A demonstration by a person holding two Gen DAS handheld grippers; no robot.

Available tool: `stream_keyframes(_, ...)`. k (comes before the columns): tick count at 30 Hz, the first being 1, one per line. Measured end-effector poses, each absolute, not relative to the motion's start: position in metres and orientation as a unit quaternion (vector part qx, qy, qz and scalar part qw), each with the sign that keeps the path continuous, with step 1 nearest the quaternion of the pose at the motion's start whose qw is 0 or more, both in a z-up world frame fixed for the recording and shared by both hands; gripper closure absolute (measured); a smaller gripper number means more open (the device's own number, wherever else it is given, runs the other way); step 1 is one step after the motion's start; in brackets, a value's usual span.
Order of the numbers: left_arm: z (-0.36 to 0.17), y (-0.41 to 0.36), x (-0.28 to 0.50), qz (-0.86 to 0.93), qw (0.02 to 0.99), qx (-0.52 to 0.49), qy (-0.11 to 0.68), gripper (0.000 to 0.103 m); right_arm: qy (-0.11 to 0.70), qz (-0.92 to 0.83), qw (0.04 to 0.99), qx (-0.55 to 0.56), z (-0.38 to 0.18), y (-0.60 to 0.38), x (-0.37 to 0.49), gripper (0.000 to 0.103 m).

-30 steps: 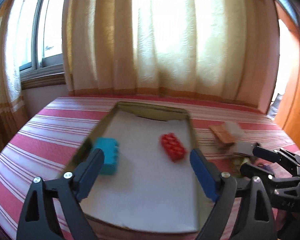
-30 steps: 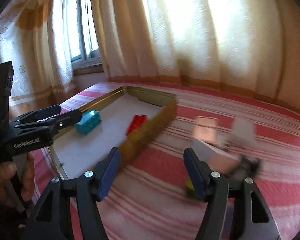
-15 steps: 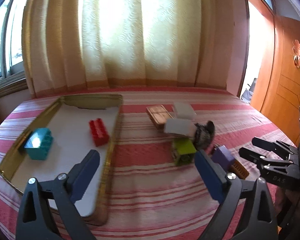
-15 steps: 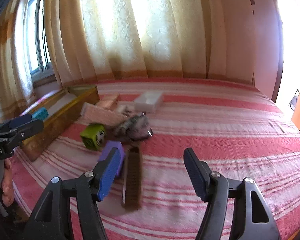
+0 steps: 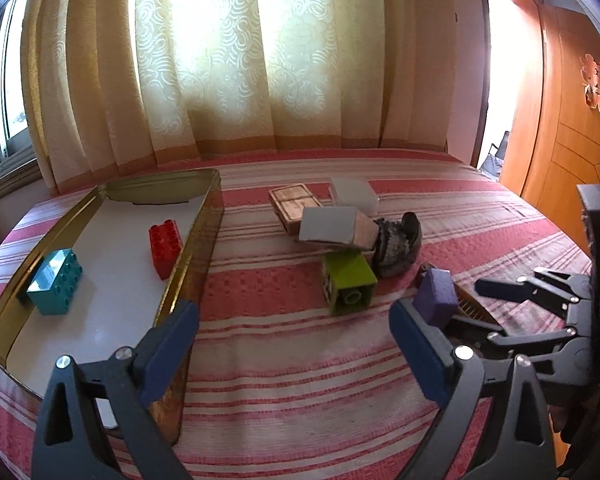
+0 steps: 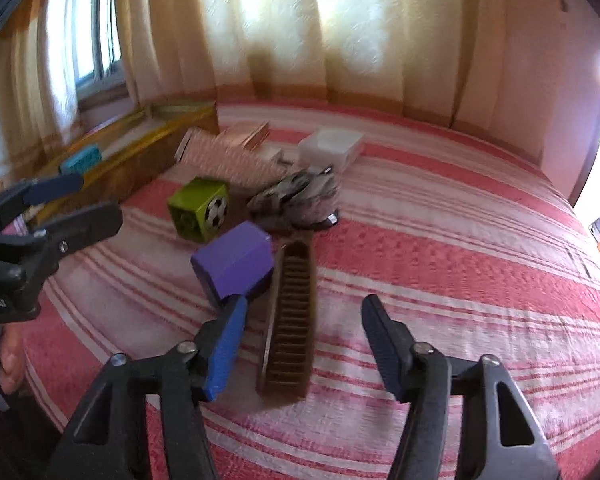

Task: Organize rigid objects
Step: 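Move the left gripper to the purple block while the right gripper approaches the brown comb, then grasp the brown comb with the right gripper while the left gripper grasps the purple block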

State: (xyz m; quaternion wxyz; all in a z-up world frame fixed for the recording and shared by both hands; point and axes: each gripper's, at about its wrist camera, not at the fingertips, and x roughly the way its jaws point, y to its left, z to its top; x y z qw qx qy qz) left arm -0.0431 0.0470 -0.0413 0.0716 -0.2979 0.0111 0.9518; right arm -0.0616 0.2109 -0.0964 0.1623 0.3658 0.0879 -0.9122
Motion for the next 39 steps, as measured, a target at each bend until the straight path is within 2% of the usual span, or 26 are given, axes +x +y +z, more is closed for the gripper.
stream_keyframes(5,-0.042,0.047,-0.045,0.950,0.076,-0.301,0.011,0.004,0.087,-0.905,0.178,0.376,-0.099,0.204,-0.068,0.060)
stream_keyframes(9,-0.043,0.046,-0.047,0.948,0.080,-0.307,0.004,0.004,0.084,-0.904,0.186,0.376,-0.099,0.204,-0.070,0.075)
stream_keyframes(15,-0.043,0.048,-0.047,0.948,0.083,-0.307,0.010,0.004,0.145,-0.897,0.224,0.353,-0.098,0.183,-0.054,0.075)
stream_keyframes(23,-0.046,0.064,-0.049,0.942,0.103,-0.316,0.051,0.004,0.127,-0.892,0.239,0.362,-0.097,0.177,-0.059,0.075)
stream_keyframes(34,-0.047,0.076,-0.056,0.933,0.126,-0.330,0.060,0.006,0.089,-0.907,0.180,0.370,-0.096,0.192,-0.066,0.075)
stream_keyframes(36,-0.049,0.077,-0.060,0.928,0.138,-0.340,0.058,0.014,0.079,-0.907,0.179,0.373,-0.095,0.196,-0.068,0.075)
stream_keyframes(39,-0.050,0.078,-0.060,0.926,0.144,-0.343,0.058,0.015,0.063,-0.909,0.169,0.374,-0.095,0.204,-0.069,0.075)
